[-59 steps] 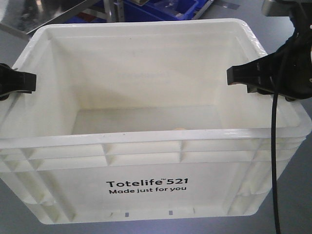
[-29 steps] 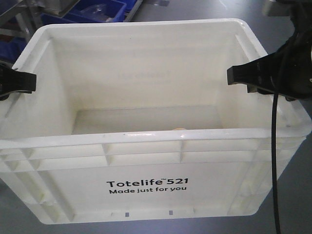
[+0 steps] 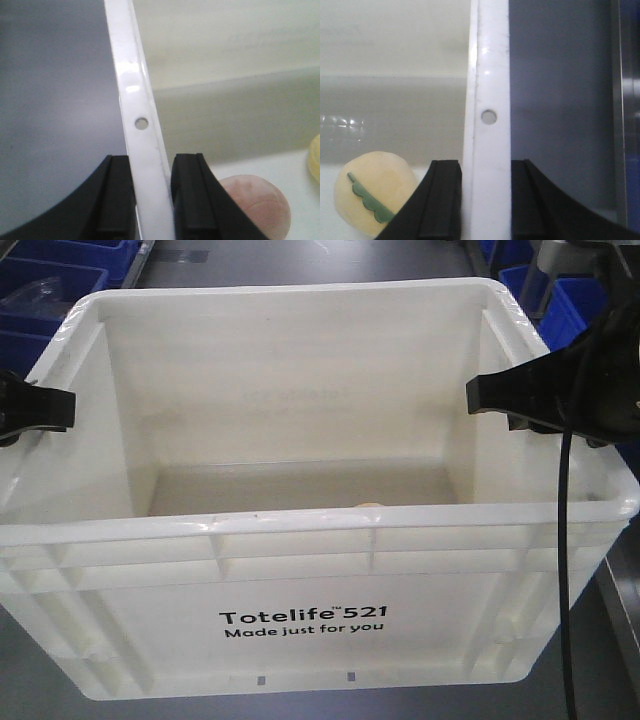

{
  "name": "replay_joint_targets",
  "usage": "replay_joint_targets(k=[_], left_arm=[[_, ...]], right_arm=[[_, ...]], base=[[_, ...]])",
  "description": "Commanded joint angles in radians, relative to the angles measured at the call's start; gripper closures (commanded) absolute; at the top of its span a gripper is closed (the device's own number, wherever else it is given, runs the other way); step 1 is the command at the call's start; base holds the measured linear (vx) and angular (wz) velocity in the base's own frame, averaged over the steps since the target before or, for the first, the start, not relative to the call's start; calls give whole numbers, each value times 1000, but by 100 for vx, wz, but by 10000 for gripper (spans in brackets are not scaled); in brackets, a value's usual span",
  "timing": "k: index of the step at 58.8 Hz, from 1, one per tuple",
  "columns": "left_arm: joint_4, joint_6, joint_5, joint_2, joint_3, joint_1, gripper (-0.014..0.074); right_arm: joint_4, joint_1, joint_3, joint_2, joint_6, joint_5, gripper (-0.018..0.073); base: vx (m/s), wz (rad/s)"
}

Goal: Place moving items into box and shelve
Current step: 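Hold the tote rims with both grippers while the base turns toward the shelves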

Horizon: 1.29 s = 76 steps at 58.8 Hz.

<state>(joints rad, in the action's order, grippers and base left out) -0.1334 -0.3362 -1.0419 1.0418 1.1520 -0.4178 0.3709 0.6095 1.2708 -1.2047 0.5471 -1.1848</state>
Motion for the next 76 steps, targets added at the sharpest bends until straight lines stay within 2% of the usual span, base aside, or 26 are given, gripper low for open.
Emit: replay_joint_targets(k=[1,25,76], left_arm=[[-21,15,117,-32,41,-6,456],[-21,15,117,-32,41,-6,456],[-21,15,117,-32,41,-6,456]], right_arm=[[93,-1,39,35,-12,96,449],[93,-1,39,36,-12,96,449],[92,-1,39,36,-12,96,449]], base=[[18,-38],[22,-23],[33,1]])
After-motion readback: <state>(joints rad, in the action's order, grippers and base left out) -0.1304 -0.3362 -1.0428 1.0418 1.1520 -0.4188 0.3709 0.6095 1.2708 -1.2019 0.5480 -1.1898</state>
